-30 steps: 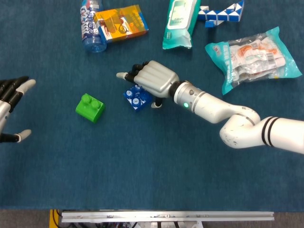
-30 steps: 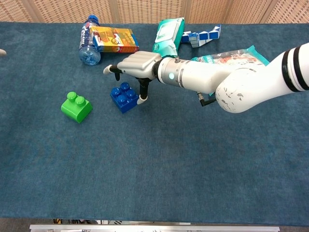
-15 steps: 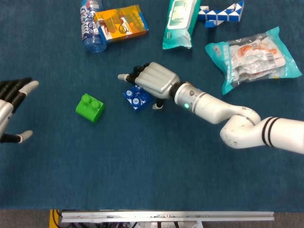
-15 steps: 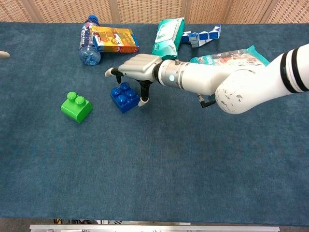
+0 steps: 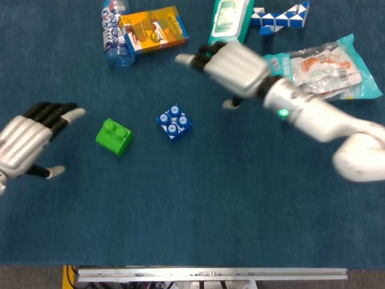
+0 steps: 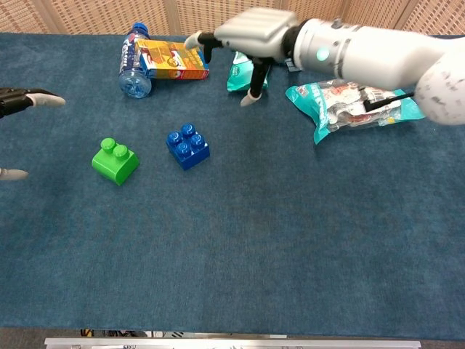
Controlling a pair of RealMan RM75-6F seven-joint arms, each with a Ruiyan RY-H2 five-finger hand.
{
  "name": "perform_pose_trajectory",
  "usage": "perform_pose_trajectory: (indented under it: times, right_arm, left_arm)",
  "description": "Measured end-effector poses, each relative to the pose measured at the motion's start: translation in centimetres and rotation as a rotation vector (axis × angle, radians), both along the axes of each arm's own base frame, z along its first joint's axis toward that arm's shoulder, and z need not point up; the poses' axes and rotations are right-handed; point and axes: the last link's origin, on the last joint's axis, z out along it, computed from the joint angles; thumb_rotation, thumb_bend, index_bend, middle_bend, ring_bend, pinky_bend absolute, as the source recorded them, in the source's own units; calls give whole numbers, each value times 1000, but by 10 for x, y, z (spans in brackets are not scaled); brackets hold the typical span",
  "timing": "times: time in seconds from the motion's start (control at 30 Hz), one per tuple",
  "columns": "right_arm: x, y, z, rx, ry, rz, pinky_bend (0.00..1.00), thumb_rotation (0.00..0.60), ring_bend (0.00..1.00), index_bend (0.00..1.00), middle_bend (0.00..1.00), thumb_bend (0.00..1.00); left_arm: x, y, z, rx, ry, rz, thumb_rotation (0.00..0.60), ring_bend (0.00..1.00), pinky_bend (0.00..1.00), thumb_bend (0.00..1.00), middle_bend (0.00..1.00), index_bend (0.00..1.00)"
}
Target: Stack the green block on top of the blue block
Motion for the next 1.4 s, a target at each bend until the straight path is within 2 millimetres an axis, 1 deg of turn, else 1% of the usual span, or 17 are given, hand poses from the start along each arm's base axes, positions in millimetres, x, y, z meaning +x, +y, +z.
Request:
perform_pose_trajectory:
  times: [0.13, 0.17, 0.2, 0.27, 0.3, 0.4, 0.53, 0.67, 0.83, 1.07, 1.17, 1.33, 1.4]
  right_arm:
    - [-13, 3, 41, -71, 7, -10, 267, 600, 160, 37, 254, 13]
    - [-16, 5, 49, -86, 9, -14, 267, 600, 160, 37, 254, 13]
    - [-22, 8, 62, -109, 12, -21, 267, 600, 160, 37, 254, 14]
    - [-28, 11, 72, -128, 15, -31, 267, 600, 160, 37, 254, 13]
    - [-34, 14, 81, -145, 17, -41, 267, 600, 160, 37, 254, 13]
    - [-44, 19, 94, -168, 21, -58, 267, 600, 160, 37, 254, 13]
    - [-54, 24, 105, -186, 21, -76, 267, 600, 160, 37, 254, 13]
    - [-60, 27, 111, -192, 16, -86, 267, 600, 160, 37, 254, 13]
    - [-69, 31, 119, -206, 16, -97, 267, 600, 160, 38, 254, 13]
    - [-85, 36, 131, -220, 16, -124, 267, 600, 160, 37, 254, 13]
    - [-90, 38, 134, -222, 12, -134, 267, 600, 160, 37, 254, 13]
    - [-96, 40, 138, -224, 6, -143, 267, 600, 160, 37, 254, 13]
    - [-98, 41, 139, -224, 6, -145, 267, 600, 160, 37, 254, 13]
  left_arm:
    - [5, 15, -12, -52, 22, -33, 600, 98, 103, 145, 91, 76]
    - [7, 18, -14, -62, 22, -34, 600, 98, 103, 146, 91, 76]
    - [8, 22, -17, -72, 23, -36, 600, 98, 103, 145, 91, 76]
    - [12, 29, -24, -91, 27, -41, 600, 98, 103, 145, 91, 76]
    - [13, 32, -26, -97, 28, -42, 600, 98, 103, 146, 91, 77]
    - [17, 39, -35, -115, 39, -45, 600, 98, 103, 157, 91, 76]
    - [20, 48, -42, -123, 97, -79, 600, 98, 103, 169, 91, 76]
    - [26, 58, -49, -108, 174, -144, 600, 98, 103, 171, 91, 76]
    - [31, 67, -57, -118, 225, -163, 600, 98, 103, 173, 91, 78]
    - [28, 71, -69, -136, 289, -128, 600, 98, 103, 173, 91, 93]
    - [27, 73, -73, -135, 300, -106, 600, 98, 103, 173, 91, 116]
    - [25, 78, -73, -110, 325, -73, 600, 94, 103, 173, 91, 133]
    - [24, 79, -71, -101, 336, -60, 600, 93, 103, 173, 91, 154]
